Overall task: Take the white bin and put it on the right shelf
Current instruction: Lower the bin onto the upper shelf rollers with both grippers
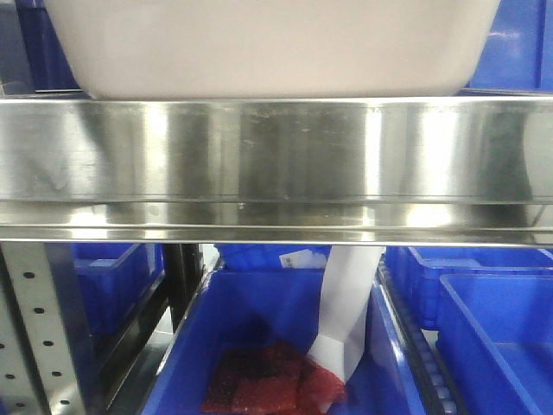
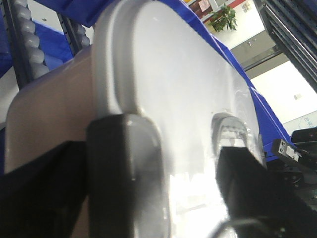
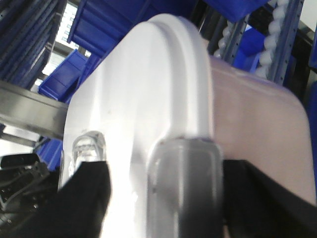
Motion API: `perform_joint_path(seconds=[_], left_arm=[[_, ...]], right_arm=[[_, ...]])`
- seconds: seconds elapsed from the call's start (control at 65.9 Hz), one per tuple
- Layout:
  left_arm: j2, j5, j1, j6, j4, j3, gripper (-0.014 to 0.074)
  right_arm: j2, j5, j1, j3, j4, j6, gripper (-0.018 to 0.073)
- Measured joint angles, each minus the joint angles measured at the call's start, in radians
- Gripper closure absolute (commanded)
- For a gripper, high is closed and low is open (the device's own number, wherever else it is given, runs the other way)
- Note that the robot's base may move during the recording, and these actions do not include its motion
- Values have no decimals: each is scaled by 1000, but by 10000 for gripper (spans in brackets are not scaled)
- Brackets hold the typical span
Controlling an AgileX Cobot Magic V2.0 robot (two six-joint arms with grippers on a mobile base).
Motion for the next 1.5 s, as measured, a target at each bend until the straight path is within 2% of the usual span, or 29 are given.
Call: perform_joint_path(seconds=[0.137, 0.288, 0.698, 0.834, 0.956, 1.001, 1.047, 1.138, 1.153, 1.214, 1.502], left_arm=[[0, -2, -4, -4, 39, 0, 139], [0, -17, -6, -8, 54, 0, 139], [0, -156, -6, -8, 93, 0, 152], [0, -195, -6, -8, 130, 0, 209], [0, -204, -6, -8, 141, 0, 349], [0, -204, -6, -8, 141, 0, 428], [0, -204, -6, -8, 141, 0, 528], [0, -204, -6, -8, 141, 0, 714], [0, -204, -6, -8, 141, 0, 733], [0, -204, -6, -8, 143, 0, 708], [0, -225, -6, -8, 143, 0, 713]], right_arm=[[4, -8, 0, 0, -47, 0, -60], [5, -52, -4, 0, -50, 0, -60], [5, -90, -130, -1, -53, 2, -58], [5, -81, -160, -1, -73, 2, -52], [5, -62, -171, -1, -95, 2, -43], [5, -58, -171, -1, -110, 2, -4], [5, -48, -171, -1, -124, 2, 82], [5, -29, -171, -1, -156, 2, 327], [5, -26, -171, -1, -164, 2, 361], [5, -14, -171, -1, -178, 2, 509], [5, -29, -171, -1, -193, 2, 503]])
